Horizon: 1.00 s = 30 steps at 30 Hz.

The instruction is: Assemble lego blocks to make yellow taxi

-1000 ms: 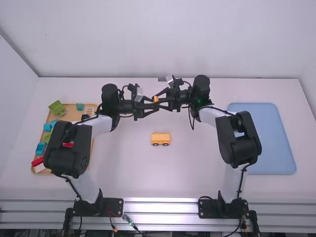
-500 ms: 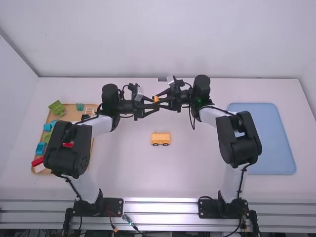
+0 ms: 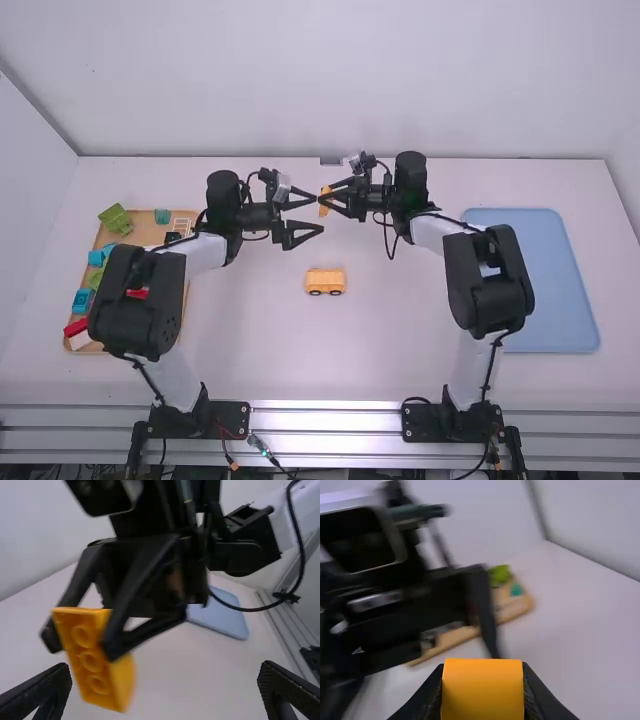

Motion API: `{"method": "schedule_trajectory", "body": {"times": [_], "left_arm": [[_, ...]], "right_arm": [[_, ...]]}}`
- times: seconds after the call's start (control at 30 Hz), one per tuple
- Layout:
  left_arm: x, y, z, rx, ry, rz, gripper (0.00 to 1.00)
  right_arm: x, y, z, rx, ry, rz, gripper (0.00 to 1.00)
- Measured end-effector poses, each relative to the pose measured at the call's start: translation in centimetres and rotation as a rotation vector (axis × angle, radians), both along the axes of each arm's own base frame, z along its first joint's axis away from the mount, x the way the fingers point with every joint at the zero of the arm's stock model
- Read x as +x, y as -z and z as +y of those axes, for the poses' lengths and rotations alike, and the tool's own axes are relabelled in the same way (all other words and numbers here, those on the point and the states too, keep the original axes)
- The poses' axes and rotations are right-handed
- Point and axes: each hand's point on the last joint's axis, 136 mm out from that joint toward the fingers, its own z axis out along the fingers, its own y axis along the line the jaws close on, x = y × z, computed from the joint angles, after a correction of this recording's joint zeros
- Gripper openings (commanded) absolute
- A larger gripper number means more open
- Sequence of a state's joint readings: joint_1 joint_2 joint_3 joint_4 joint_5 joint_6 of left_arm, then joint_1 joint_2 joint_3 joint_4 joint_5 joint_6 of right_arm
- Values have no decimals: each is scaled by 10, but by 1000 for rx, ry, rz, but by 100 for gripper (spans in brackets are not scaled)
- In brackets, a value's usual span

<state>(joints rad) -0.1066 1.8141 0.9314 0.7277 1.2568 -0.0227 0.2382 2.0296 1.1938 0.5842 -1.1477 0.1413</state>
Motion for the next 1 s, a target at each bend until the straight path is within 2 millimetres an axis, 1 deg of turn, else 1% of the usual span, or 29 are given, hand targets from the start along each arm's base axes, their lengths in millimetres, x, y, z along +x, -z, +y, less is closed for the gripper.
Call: {"method": "schedule_trajectory", "body": {"times": [0.03, 0.07, 0.1, 0.13, 0.17, 0.2, 0.23, 0.27, 0.3, 0.37, 0.4, 0.43, 0.47, 0.5, 0.57, 0.6, 0.63, 0.67, 0.73, 0.8, 0.83, 0.9, 0.93, 1.0], "left_arm": [[-2, 3, 2, 2, 7, 16, 99], [-4, 7, 5, 8, 12, 32, 99], [-4, 11, 8, 15, 10, 40, 99], [-4, 14, 10, 19, 7, 47, 99], [-3, 20, 15, 33, -9, 59, 99], [-1, 27, 20, 52, -32, 73, 99], [-1, 27, 20, 52, -32, 73, 99], [1, 36, 24, 80, -59, 87, 99], [2, 41, 26, 97, -71, 91, 99], [3, 49, 29, 132, -90, 90, 99], [3, 52, 30, 147, -92, 85, 99], [4, 54, 30, 165, -94, 74, 99], [5, 54, 31, 173, -96, 69, 99], [6, 53, 31, 178, -96, 61, 99], [14, 44, 34, 192, -103, 28, 99], [15, 43, 34, 192, -104, 24, 99], [20, 39, 36, 197, -110, 16, 99], [23, 36, 38, 201, -115, 12, 99], [27, 32, 43, 203, -126, 13, 99], [29, 32, 49, 207, -140, 24, 99], [29, 32, 50, 208, -143, 27, 99], [30, 33, 52, 209, -147, 35, 99], [29, 33, 53, 210, -149, 40, 99], [29, 34, 52, 210, -148, 42, 99]], "right_arm": [[3, 9, -2, -31, 30, 32, 0], [9, 27, -9, -100, 84, 82, 1], [10, 41, -15, -166, 119, 126, 1], [9, 48, -17, -196, 128, 147, 1], [6, 62, -25, -284, 157, 182, 1], [0, 76, -34, -395, 175, 215, 1], [0, 76, -34, -395, 175, 215, 1], [-6, 84, -43, -516, 181, 215, 0], [-11, 87, -47, -588, 169, 201, 0], [-20, 90, -52, -724, 133, 157, 1], [-25, 91, -54, -780, 112, 131, 3], [-35, 93, -57, -868, 68, 94, 4], [-46, 97, -61, -937, 24, 80, 5], [-52, 99, -63, -971, 0, 71, 5], [-73, 108, -71, -1103, -104, 28, 4], [-75, 110, -72, -1117, -115, 21, 4], [-83, 115, -76, -1177, -162, -7, 4], [-86, 120, -79, -1214, -186, -27, 4], [-90, 127, -84, -1263, -218, -58, 4], [-98, 137, -93, -1310, -263, -77, 7], [-100, 139, -96, -1319, -274, -77, 7], [-106, 146, -102, -1343, -302, -81, 13], [-110, 152, -106, -1360, -319, -90, 20], [-112, 157, -109, -1370, -329, -98, 20]]}}
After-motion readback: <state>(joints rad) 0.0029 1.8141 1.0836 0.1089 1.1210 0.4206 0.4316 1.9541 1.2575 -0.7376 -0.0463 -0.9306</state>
